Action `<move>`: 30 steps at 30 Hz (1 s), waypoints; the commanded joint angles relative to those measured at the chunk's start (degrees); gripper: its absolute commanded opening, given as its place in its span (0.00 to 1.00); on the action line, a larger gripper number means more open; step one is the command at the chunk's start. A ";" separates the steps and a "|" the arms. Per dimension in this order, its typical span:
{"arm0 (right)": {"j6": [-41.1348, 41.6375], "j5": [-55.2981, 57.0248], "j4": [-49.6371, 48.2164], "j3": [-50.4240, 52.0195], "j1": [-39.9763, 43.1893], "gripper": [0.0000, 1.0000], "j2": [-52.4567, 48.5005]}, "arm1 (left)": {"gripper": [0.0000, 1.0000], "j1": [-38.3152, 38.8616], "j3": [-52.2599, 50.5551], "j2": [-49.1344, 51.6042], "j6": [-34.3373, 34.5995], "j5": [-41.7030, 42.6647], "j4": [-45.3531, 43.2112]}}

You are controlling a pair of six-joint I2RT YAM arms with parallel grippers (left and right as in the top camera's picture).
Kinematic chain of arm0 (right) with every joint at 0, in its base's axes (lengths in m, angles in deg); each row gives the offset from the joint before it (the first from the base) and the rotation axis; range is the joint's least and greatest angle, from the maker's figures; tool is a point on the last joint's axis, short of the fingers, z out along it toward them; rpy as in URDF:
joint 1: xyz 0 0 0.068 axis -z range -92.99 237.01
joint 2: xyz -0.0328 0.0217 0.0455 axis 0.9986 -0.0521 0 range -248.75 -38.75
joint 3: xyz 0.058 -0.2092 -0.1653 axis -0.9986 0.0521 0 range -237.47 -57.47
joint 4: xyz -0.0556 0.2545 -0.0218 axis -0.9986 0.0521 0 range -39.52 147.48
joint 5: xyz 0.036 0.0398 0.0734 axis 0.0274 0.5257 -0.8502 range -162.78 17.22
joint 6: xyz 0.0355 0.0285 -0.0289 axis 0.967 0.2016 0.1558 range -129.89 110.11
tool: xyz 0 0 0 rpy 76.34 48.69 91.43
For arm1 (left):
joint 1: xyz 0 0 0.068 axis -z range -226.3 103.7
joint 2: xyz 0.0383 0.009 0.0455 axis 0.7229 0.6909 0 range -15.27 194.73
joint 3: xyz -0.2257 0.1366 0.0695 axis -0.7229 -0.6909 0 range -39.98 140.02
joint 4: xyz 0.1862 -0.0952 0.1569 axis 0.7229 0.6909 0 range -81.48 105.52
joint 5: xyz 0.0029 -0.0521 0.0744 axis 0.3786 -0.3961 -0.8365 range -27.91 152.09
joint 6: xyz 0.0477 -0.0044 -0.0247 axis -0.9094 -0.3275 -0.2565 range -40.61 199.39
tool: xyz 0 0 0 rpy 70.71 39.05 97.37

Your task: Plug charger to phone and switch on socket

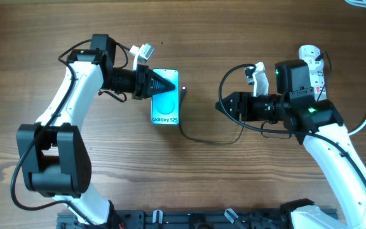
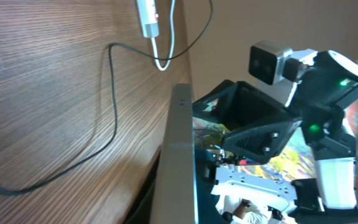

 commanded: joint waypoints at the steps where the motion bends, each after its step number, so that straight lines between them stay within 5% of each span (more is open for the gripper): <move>1: -0.94 -2.05 -0.33 -1.22 0.11 0.65 0.31 | 0.04 0.20 0.59 -1.27 0.35 6.19 -0.15; 30: 1.92 -8.13 -4.20 -1.22 0.11 0.65 0.31 | 0.04 0.20 0.59 -1.27 3.41 12.94 -0.15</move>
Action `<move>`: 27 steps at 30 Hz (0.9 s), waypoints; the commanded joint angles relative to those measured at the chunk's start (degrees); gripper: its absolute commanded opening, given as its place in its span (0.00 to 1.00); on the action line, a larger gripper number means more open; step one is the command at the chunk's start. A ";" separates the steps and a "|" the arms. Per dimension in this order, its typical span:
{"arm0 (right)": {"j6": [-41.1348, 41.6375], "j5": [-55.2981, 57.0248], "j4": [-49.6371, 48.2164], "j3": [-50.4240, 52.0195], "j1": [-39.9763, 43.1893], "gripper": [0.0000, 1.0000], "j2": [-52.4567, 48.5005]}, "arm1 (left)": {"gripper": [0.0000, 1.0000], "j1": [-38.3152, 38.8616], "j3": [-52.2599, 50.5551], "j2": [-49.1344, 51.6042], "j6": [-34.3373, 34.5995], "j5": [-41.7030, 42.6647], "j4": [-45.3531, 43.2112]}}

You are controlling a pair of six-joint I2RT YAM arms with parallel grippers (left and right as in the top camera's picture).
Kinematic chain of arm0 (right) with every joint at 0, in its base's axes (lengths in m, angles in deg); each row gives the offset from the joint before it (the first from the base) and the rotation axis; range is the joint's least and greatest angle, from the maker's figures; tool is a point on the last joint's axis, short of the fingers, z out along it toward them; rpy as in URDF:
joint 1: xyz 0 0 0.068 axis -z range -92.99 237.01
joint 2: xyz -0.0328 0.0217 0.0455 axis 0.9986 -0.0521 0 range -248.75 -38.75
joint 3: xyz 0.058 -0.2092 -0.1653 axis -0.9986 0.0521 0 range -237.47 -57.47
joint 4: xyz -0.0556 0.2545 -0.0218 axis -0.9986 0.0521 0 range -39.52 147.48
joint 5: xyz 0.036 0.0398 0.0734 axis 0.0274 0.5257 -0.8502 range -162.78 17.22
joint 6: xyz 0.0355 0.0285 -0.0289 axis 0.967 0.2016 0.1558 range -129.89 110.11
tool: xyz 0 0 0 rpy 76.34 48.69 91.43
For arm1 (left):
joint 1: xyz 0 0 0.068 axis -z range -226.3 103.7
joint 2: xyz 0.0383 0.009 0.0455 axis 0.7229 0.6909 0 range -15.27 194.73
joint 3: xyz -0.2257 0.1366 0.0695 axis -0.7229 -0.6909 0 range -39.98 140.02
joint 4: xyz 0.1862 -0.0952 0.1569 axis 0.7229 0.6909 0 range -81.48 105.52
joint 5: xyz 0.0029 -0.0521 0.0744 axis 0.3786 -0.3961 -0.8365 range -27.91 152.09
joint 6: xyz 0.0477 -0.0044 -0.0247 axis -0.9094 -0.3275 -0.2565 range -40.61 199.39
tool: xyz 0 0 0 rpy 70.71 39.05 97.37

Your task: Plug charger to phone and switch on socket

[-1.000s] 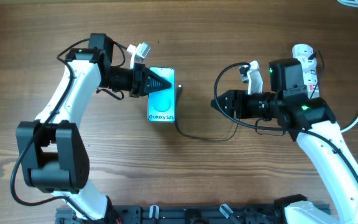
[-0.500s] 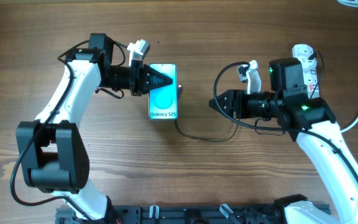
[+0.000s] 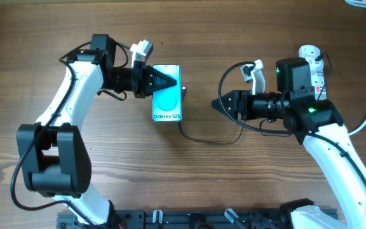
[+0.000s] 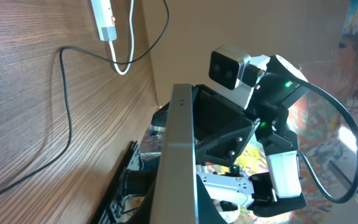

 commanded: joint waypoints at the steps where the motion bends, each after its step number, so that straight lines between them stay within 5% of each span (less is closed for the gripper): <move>1: 1.31 -2.43 -0.87 -1.22 0.11 0.65 0.31 | 0.04 0.20 0.59 -1.27 1.36 3.72 -0.13; 8: 2.75 -3.98 -2.34 -1.22 0.11 0.64 0.31 | 0.04 0.17 0.59 -1.27 2.56 6.88 -0.22; 16: 10.88 0.70 -10.49 -1.22 -2.10 0.37 -6.01 | 0.04 -5.18 0.61 -1.27 17.51 7.15 -13.86; 20: 14.91 7.34 -14.69 -2.10 -5.90 0.35 -10.91 | 0.04 -11.23 0.59 -1.27 19.06 4.61 -16.94; 27: 11.10 24.09 -0.55 -22.71 -13.16 0.35 -24.79 | 0.04 -18.93 0.59 -1.27 19.06 -1.57 -16.92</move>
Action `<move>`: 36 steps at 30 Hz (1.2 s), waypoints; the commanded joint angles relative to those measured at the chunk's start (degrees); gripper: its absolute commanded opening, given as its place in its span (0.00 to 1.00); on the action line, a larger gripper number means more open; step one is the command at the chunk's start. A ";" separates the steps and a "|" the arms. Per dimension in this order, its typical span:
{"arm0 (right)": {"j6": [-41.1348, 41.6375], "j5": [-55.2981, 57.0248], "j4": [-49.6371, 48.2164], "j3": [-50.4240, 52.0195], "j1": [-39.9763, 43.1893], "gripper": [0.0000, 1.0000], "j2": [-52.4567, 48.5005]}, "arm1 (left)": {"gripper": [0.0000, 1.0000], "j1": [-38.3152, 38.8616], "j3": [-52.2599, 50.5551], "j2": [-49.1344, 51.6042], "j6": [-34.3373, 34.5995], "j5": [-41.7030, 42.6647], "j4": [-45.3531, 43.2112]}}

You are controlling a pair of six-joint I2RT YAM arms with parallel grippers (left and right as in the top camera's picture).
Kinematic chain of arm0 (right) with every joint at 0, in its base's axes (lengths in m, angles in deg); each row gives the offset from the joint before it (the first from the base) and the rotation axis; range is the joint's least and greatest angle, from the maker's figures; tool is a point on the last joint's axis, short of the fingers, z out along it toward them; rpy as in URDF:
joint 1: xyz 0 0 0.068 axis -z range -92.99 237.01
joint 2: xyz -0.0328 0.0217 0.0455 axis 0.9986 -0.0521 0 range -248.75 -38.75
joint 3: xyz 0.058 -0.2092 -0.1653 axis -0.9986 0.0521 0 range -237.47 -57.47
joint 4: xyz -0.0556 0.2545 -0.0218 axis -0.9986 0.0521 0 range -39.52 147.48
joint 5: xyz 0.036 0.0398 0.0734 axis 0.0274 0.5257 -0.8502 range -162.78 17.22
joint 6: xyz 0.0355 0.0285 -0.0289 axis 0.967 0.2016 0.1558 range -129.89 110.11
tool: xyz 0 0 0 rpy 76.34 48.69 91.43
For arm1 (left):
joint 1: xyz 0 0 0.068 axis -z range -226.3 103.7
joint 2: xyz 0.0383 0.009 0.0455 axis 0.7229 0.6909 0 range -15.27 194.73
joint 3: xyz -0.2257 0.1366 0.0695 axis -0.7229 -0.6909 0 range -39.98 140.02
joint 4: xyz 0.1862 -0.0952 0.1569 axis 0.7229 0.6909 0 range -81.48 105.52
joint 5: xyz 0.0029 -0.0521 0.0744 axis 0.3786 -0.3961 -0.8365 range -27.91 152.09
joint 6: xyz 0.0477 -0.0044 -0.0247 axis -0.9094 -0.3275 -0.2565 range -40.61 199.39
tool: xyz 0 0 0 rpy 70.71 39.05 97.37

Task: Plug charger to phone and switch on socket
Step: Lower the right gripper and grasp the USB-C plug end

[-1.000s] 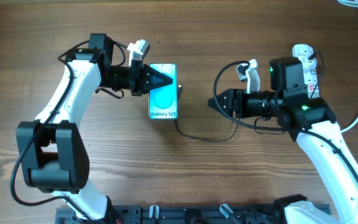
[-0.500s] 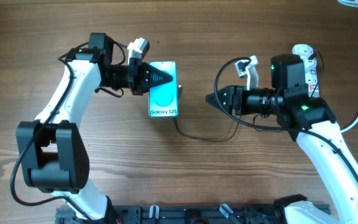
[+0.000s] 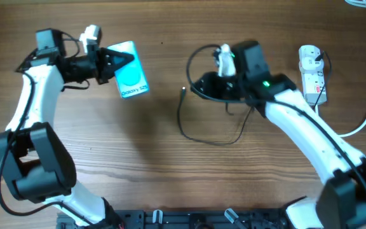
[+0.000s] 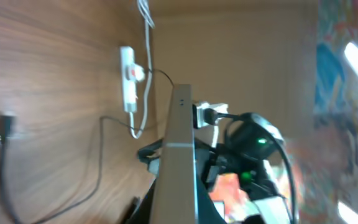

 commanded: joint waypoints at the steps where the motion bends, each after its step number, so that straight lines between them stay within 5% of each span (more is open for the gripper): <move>1: -3.13 10.01 5.77 -11.82 -1.95 0.35 -7.82 | 0.04 -3.17 0.59 -1.27 0.70 -1.97 -0.13; 6: -4.61 13.44 12.02 -23.08 -2.12 0.35 -19.67 | 0.04 -7.26 0.59 -1.27 0.72 -4.52 -0.09; 12: -4.70 13.51 11.39 -23.87 -3.89 0.35 -29.40 | 0.04 -8.41 0.59 -1.27 0.68 -5.70 1.46; 31: -4.20 20.31 7.39 -22.64 -7.82 0.34 -36.87 | 0.04 -8.13 0.59 -1.27 0.66 -6.47 3.17; 36: -1.60 20.11 7.32 -21.70 -8.07 0.19 -36.87 | 0.04 -8.13 0.59 -1.27 0.66 -6.47 3.15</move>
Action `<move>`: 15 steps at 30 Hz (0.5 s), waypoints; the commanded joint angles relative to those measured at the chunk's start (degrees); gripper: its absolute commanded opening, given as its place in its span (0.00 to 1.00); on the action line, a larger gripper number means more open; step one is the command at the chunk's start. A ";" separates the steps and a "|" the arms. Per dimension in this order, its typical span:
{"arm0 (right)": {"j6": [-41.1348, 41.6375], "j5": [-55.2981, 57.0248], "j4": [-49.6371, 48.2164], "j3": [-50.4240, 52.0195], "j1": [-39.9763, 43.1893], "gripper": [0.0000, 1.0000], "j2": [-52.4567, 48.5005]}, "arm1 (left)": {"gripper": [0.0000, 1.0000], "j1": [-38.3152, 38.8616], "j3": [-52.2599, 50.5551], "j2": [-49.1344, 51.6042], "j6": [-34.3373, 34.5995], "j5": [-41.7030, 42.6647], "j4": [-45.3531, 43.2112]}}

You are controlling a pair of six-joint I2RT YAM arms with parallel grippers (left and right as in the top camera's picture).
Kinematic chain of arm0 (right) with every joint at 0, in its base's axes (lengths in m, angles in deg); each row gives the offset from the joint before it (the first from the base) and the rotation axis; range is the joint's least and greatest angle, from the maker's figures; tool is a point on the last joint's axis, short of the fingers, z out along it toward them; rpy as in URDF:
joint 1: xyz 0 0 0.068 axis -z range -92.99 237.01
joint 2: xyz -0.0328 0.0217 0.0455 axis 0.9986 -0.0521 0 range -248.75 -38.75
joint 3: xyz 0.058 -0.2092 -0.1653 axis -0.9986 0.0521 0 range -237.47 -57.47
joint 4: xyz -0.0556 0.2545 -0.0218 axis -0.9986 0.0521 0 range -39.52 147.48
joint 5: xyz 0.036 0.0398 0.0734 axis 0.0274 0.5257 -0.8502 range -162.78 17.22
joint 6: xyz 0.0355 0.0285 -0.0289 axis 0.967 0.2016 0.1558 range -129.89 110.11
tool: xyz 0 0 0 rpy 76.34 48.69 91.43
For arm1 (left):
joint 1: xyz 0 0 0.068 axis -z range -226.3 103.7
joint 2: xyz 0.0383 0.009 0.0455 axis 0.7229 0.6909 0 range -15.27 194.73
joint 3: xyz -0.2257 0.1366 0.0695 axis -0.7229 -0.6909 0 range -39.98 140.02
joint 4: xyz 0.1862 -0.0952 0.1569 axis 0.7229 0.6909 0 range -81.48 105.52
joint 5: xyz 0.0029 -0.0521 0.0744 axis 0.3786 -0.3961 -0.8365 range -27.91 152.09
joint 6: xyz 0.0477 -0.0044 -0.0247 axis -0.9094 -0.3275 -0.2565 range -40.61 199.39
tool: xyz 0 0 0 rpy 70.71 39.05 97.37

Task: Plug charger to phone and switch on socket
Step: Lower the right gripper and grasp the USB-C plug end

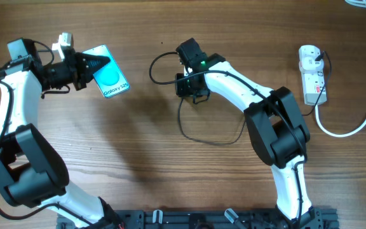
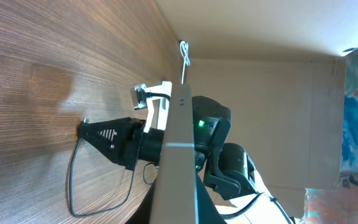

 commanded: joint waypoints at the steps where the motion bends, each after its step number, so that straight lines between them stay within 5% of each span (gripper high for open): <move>1: 1.66 0.98 -0.39 0.98 -0.50 0.14 -1.92 | 0.04 0.22 0.59 -1.27 0.28 1.57 0.09; 3: 1.62 1.03 -0.50 0.98 -0.50 0.05 -1.92 | 0.04 0.22 0.59 -1.27 0.28 1.57 0.31; 15: -0.07 24.61 11.39 -0.57 -1.07 0.05 2.97 | 0.04 0.22 0.59 -1.27 0.28 1.55 1.11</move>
